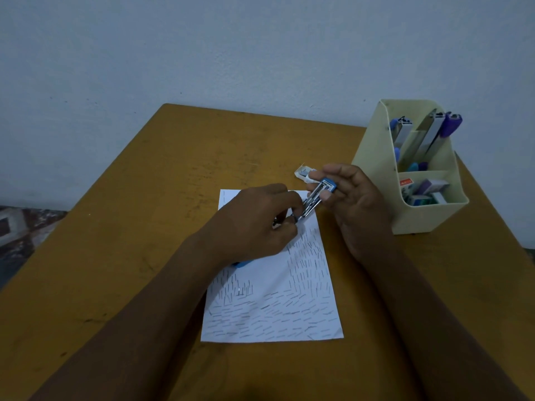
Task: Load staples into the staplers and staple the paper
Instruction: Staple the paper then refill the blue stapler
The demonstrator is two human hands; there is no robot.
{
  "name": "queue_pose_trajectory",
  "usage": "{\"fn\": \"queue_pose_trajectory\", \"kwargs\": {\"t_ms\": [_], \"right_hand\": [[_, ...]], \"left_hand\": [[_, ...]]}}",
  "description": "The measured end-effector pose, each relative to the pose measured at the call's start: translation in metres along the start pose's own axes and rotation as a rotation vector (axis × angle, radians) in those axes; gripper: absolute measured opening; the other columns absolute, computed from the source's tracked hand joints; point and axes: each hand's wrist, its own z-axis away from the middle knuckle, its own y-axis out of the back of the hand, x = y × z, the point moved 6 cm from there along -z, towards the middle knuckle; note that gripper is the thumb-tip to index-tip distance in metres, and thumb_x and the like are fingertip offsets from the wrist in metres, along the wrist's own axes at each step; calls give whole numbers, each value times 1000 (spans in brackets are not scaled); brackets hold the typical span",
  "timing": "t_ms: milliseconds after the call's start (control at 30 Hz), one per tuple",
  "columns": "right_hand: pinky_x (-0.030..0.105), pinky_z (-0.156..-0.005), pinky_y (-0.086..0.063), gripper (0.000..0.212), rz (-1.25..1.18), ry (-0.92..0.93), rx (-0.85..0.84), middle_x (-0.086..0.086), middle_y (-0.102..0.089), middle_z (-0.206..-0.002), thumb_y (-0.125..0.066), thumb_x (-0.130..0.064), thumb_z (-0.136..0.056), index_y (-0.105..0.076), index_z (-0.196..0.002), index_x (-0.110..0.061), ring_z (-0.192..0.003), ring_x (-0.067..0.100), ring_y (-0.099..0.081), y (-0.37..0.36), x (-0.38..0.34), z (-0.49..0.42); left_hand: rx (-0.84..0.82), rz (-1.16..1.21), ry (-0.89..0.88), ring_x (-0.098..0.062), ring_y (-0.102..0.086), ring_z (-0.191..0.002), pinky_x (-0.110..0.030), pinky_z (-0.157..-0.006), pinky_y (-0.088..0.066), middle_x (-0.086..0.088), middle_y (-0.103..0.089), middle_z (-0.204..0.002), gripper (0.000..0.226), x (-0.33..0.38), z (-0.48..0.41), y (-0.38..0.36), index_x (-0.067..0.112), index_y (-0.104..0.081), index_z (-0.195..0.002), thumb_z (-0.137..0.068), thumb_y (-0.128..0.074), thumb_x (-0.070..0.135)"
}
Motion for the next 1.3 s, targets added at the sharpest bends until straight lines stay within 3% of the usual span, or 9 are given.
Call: {"fn": "queue_pose_trajectory", "kwargs": {"t_ms": [167,333,500,633,800,867,1033,1200,1300], "right_hand": [[26,-87,-52,31,-7,6,-26,6,-64,-115,-51,10,-87,-52,-112,-9,-104,18,-66,-3,2,0],[25,-86,-53,30,17,-25,-29,7,-64,-115,-51,8,-88,-52,-111,-12,-103,18,-66,-2,5,-1],[14,-89,-48,30,417,-12,-78,-3,-64,-113,-58,4,-87,-55,-108,-18,-105,4,-61,-2,4,-2],[-1,-81,-40,28,656,43,-130,-13,-59,-106,-64,-6,-86,-57,-104,-25,-97,-6,-56,-5,2,-2],[-5,-81,-32,29,897,99,-207,-14,-55,-109,-66,-14,-85,-61,-113,-20,-103,-1,-48,-8,0,1],[-3,-81,-32,29,944,114,-216,-13,-56,-107,-67,-16,-85,-62,-113,-19,-101,-1,-46,-8,-2,2],[20,-89,-39,29,999,132,-269,-6,-63,-114,-67,-19,-84,-65,-113,-23,-104,5,-49,-8,1,1],[24,-91,-44,26,991,127,-269,-6,-62,-109,-70,-17,-82,-67,-108,-18,-105,7,-52,-8,-7,4],[17,-85,-43,27,1009,147,-223,0,-62,-112,-72,-18,-80,-66,-106,-17,-103,9,-52,-8,-16,5]], "left_hand": [[47,13,-40,-8,-53,-65,-23,-57,-45,5,-58,-77,12,-2,1,0,17,-63,-84,-80,-58,28],[106,20,-55,-5,-52,-64,-10,-56,-36,8,-57,-72,7,-4,2,4,17,-62,-76,-80,-64,23],[193,4,-57,-8,-52,-65,-26,-54,-47,6,-59,-75,11,0,2,5,16,-64,-77,-78,-60,26],[284,31,-67,-8,-54,-70,-29,-57,-50,5,-62,-83,11,0,3,11,16,-64,-86,-78,-61,22],[344,39,-124,-10,-57,-73,-33,-60,-51,2,-65,-86,17,4,4,14,13,-67,-94,-80,-61,20],[361,56,-125,-10,-59,-75,-34,-61,-53,2,-66,-88,20,4,4,15,13,-68,-97,-81,-61,22],[438,146,-131,-11,-60,-76,-31,-64,-52,0,-67,-89,18,5,6,22,11,-67,-99,-82,-65,13],[470,141,-136,-13,-60,-72,-32,-63,-51,-2,-67,-85,11,5,9,31,7,-69,-91,-82,-64,9],[458,110,-140,-13,-60,-71,-32,-64,-52,-2,-67,-84,8,6,9,37,7,-70,-88,-82,-65,10]]}}
